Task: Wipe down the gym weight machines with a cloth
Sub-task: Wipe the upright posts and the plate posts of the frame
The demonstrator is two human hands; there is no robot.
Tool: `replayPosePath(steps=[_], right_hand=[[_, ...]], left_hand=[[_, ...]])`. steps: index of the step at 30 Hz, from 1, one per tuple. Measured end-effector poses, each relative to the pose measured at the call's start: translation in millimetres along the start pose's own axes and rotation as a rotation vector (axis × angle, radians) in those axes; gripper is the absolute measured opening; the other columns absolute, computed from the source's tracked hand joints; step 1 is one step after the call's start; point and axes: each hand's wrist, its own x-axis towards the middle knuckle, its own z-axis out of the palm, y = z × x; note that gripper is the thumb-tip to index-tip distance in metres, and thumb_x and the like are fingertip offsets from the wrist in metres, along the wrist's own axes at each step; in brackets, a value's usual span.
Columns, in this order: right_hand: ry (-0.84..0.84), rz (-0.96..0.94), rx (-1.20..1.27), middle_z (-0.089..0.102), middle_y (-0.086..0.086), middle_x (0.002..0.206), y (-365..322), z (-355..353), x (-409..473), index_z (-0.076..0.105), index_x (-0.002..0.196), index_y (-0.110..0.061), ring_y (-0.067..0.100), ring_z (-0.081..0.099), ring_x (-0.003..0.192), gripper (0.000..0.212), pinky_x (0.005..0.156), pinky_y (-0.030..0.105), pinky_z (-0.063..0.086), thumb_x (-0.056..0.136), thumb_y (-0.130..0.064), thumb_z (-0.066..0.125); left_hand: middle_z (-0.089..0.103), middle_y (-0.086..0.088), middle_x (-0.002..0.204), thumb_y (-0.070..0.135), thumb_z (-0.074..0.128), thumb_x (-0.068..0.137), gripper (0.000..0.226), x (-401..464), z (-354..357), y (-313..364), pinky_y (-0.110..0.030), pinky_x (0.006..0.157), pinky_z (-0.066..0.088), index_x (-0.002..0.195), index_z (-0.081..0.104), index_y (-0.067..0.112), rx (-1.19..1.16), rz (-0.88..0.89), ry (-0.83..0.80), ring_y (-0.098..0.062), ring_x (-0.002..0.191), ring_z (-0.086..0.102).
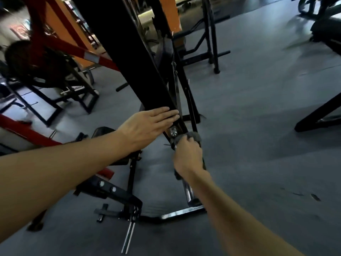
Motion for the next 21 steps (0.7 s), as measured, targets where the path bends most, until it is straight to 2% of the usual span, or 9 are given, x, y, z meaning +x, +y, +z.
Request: replayPosePath(steps=[2, 3, 4, 7, 9, 12, 16, 19, 21], right_hand=[[-0.005, -0.008, -0.046, 0.025, 0.026, 0.160, -9, 5, -9, 0.022, 0.155, 0.002, 0.038, 0.024, 0.149, 0.059, 0.120, 0.042, 0.024, 0.103, -0.013, 0.045], [0.004, -0.003, -0.030, 0.022, 0.025, 0.161, -9, 9, -7, 0.018, 0.156, 0.003, 0.037, 0.020, 0.151, 0.061, 0.121, 0.043, 0.022, 0.103, -0.015, 0.045], [0.036, 0.007, 0.009, 0.027, 0.024, 0.159, -8, 12, -2, 0.021, 0.155, 0.003, 0.037, 0.024, 0.149, 0.061, 0.119, 0.043, 0.025, 0.102, -0.016, 0.045], [0.055, 0.126, 0.206, 0.053, 0.019, 0.135, -1, 4, 18, 0.051, 0.133, 0.001, 0.038, 0.049, 0.128, 0.041, 0.102, 0.043, 0.041, 0.097, -0.017, 0.042], [-0.026, 0.244, 0.399, 0.061, 0.020, 0.124, 0, -11, 24, 0.060, 0.121, 0.002, 0.040, 0.057, 0.118, 0.034, 0.090, 0.037, 0.045, 0.100, -0.015, 0.040], [-0.062, 0.305, 0.477, 0.064, 0.021, 0.118, -2, -28, 25, 0.061, 0.116, 0.004, 0.038, 0.061, 0.106, 0.030, 0.082, 0.034, 0.046, 0.102, -0.013, 0.041], [-0.002, 0.260, 0.482, 0.069, 0.013, 0.098, 2, -30, 15, 0.068, 0.104, 0.000, 0.025, 0.059, 0.076, 0.023, 0.062, 0.028, 0.045, 0.098, -0.008, 0.047], [-0.010, 0.247, 0.678, 0.069, 0.004, 0.082, 2, -53, 15, 0.072, 0.100, -0.011, 0.012, 0.060, 0.057, 0.025, 0.043, 0.018, 0.042, 0.103, -0.010, 0.048], [-0.004, 0.238, 0.794, 0.066, 0.000, 0.072, -7, -76, 16, 0.073, 0.100, -0.017, 0.005, 0.053, 0.045, 0.025, 0.041, 0.018, 0.040, 0.105, -0.015, 0.048]], left_hand=[[-0.032, -0.013, 0.162, 0.017, 0.033, 0.105, 0.073, -1, -4, -5, -0.047, 0.122, -0.018, 0.158, -0.015, 0.006, 0.013, 0.022, -0.026, -0.028, 0.151, -0.028], [-0.033, -0.012, 0.162, 0.016, 0.034, 0.104, 0.074, 0, -5, -8, -0.047, 0.122, -0.018, 0.158, -0.016, 0.007, 0.023, 0.032, -0.033, -0.028, 0.150, -0.029], [-0.034, -0.012, 0.161, 0.016, 0.036, 0.103, 0.076, -1, -5, -10, -0.047, 0.121, -0.019, 0.158, -0.017, 0.007, 0.027, 0.035, -0.037, -0.029, 0.149, -0.031], [-0.035, -0.012, 0.160, 0.015, 0.041, 0.103, 0.080, 1, -3, -15, -0.047, 0.121, -0.019, 0.157, -0.017, 0.009, 0.037, 0.055, -0.046, -0.028, 0.146, -0.034], [-0.034, -0.010, 0.161, 0.014, 0.043, 0.102, 0.081, 1, 0, -19, -0.046, 0.121, -0.018, 0.158, -0.016, 0.011, 0.015, 0.071, -0.042, -0.027, 0.146, -0.034], [-0.029, -0.006, 0.164, 0.013, 0.041, 0.104, 0.077, 3, 4, -23, -0.044, 0.122, -0.017, 0.160, -0.011, 0.012, -0.015, 0.079, -0.030, -0.023, 0.150, -0.027], [-0.023, -0.006, 0.166, 0.019, 0.035, 0.106, 0.068, 1, -5, -16, -0.045, 0.122, -0.017, 0.160, -0.006, 0.011, -0.041, 0.064, -0.038, -0.024, 0.152, -0.024], [-0.019, -0.008, 0.167, 0.018, 0.036, 0.106, 0.066, -19, -12, -32, -0.047, 0.125, -0.013, 0.159, -0.001, 0.009, -0.085, 0.019, -0.017, -0.027, 0.153, -0.023], [-0.022, -0.010, 0.166, 0.017, 0.034, 0.106, 0.065, -37, -15, -52, -0.048, 0.123, -0.015, 0.156, -0.006, 0.007, -0.059, -0.028, 0.005, -0.029, 0.152, -0.024]])
